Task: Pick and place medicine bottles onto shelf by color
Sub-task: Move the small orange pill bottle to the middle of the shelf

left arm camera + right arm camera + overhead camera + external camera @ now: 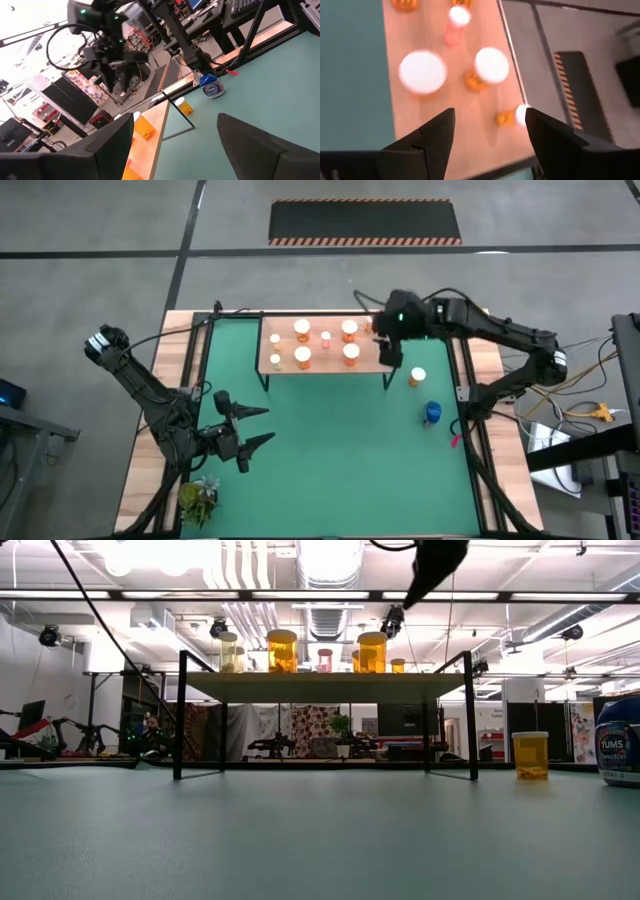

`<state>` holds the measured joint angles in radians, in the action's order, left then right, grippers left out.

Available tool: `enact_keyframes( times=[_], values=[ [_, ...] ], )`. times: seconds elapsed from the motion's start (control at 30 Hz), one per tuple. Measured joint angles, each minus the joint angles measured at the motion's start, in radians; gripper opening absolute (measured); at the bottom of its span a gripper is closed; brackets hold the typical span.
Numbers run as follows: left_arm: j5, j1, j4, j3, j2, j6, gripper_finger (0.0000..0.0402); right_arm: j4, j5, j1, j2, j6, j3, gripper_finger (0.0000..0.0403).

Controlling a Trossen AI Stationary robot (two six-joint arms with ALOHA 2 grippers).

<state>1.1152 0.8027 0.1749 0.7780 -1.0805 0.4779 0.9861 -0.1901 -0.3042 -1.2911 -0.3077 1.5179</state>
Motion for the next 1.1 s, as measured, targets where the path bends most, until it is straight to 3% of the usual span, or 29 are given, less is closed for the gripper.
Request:
enact_keyframes(
  times=[0.23, 0.6, 0.77, 1.1],
  values=[
    [0.0, 0.0, 0.0, 0.0, 0.0, 0.0, 0.027, -0.157, 0.238, -0.197, -0.002, -0.081, -0.064, 0.0226],
    [0.0, 0.0, 0.0, 0.0, 0.0, 0.027, 0.027, -0.296, 0.303, -0.338, -0.003, -0.13, -0.233, 0.0229],
    [0.0, 0.0, 0.0, 0.0, 0.0, 0.027, 0.027, -0.355, 0.376, -0.368, -0.003, -0.12, -0.279, 0.0226],
    [0.0, 0.0, 0.0, 0.0, 0.0, 0.028, 0.027, -0.469, 0.409, -0.371, -0.003, -0.095, -0.359, 0.0223]
  ],
)
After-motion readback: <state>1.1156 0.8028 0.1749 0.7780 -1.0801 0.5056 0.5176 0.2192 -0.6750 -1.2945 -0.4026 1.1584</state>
